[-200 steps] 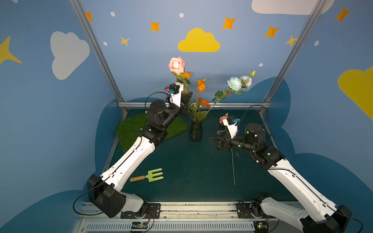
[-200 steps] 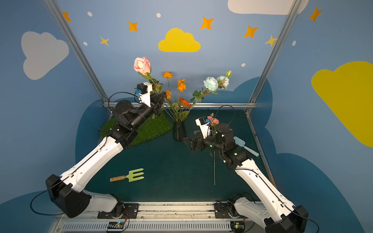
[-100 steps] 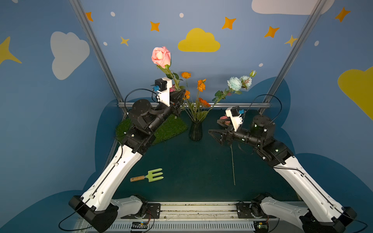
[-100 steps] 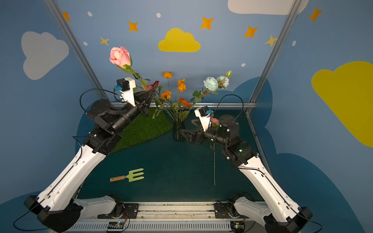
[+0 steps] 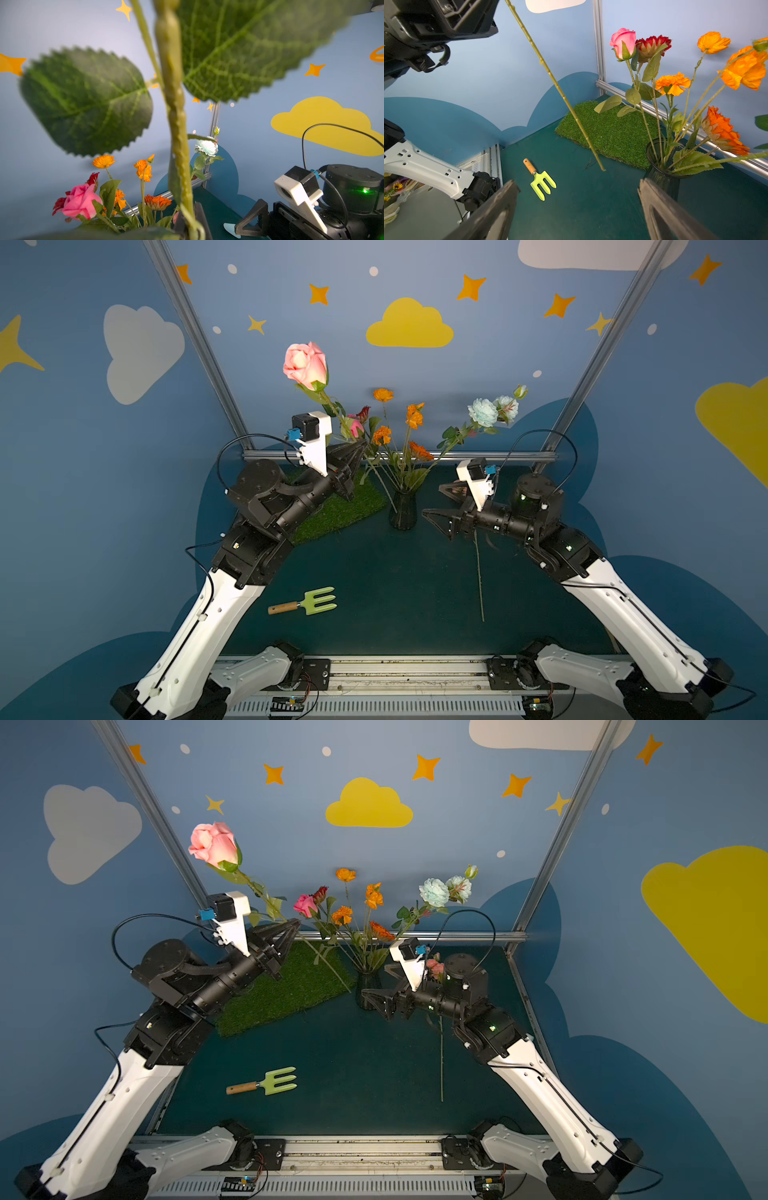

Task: Pick out pink flowers from the vase
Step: Place the flower at the center of the board.

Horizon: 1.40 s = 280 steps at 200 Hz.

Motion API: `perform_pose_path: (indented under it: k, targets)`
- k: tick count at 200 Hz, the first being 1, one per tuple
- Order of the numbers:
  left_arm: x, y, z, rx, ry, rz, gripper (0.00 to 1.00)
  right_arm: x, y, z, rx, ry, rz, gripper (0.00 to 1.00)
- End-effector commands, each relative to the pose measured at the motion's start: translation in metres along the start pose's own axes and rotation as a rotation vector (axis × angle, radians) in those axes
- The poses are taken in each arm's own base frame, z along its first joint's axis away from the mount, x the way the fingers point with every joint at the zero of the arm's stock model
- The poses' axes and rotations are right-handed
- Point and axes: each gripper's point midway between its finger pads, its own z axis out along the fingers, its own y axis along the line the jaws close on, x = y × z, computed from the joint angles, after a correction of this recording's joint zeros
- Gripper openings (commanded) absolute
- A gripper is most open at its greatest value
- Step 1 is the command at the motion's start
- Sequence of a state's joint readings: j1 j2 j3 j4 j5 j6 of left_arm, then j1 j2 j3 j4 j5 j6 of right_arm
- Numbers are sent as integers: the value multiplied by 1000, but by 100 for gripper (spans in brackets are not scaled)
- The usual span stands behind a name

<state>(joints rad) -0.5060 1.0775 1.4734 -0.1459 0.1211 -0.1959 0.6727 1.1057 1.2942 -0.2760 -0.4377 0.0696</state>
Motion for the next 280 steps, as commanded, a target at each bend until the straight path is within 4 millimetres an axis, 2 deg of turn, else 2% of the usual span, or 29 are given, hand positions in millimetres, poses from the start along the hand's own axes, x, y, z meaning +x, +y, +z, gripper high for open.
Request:
perform_pose_path:
  k: [1,26,36,58,107,123,140,168,196,223,252,280]
  targets:
    - [31,-1,4,26,76,-57,2,-7,9,0,-26,-7,-35,93]
    - [49,-8,8,86,103,-79,2,-5,15,6,-63,5,-36,91]
    - [56,-21,9,170,124,-74,2,-4,19,8,-91,9,-43,90]
    - [67,-32,11,247,148,-70,2,-2,26,12,-145,17,-47,87]
    - [83,-36,15,286,155,-69,2,-5,27,23,-177,30,-40,76]
    - [86,-38,17,299,160,-77,2,-6,27,27,-181,35,-38,73]
    - [88,-39,19,312,165,-88,2,-6,28,31,-193,40,-35,66]
    - [93,-46,22,361,184,-102,2,-5,33,38,-232,59,-31,65]
    - [98,-54,22,417,213,-117,2,-2,37,41,-252,80,-39,57]
    - [100,-61,21,451,220,-116,2,-1,32,44,-218,72,-43,52]
    - [101,-60,22,445,225,-106,2,1,28,48,-206,86,-38,40]
    - [102,-61,22,446,232,-102,2,0,27,50,-198,85,-38,37]
